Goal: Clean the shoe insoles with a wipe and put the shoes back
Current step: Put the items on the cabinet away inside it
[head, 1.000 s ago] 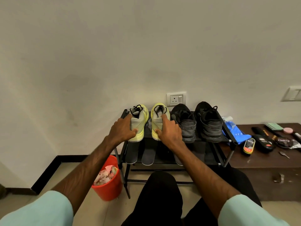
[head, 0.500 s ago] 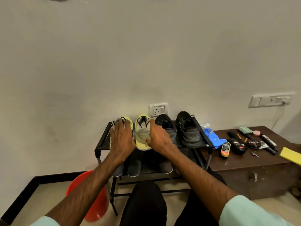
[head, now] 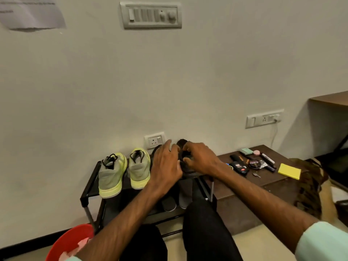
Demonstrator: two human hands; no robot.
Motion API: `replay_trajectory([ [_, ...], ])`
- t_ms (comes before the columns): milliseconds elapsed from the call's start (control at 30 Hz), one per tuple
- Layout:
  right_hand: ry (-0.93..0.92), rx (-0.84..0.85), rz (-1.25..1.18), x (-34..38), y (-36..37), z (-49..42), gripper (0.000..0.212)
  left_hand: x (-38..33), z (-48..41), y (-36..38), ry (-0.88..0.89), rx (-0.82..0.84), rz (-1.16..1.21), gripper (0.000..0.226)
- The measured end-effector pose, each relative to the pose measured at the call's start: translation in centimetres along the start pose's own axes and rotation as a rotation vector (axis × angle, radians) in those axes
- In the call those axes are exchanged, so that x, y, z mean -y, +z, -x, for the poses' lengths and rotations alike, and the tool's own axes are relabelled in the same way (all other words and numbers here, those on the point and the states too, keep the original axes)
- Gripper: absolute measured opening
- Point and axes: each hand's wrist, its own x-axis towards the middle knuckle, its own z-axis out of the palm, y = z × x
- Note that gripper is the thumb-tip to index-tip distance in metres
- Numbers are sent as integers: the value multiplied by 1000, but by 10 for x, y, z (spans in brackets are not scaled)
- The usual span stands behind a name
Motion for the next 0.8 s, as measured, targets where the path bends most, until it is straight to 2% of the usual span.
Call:
replay_trajectory([
  [200, 186, -92, -136, -104, -20, 48, 6, -86, 4, 58, 153, 134, 140, 33],
  [367, 419, -23, -194, -198, 6, 98, 8, -153, 16, 127, 170, 385, 219, 29],
  [533, 697, 66, -277, -281, 72, 146, 12, -191, 20, 211, 174, 637, 217, 34],
  [633, 817, 88, -306, -318, 115, 165, 26, -201, 18, 264, 172, 712, 220, 29],
  [733, 946, 97, -344, -354, 152, 170, 14, -201, 20, 317, 161, 735, 225, 21],
  [767, 975, 65, -337, -365, 159, 168, 6, -200, 22, 330, 150, 745, 226, 19],
  [800, 996, 17, -337, -376, 165, 165, 8, -200, 23, 342, 138, 761, 225, 18],
])
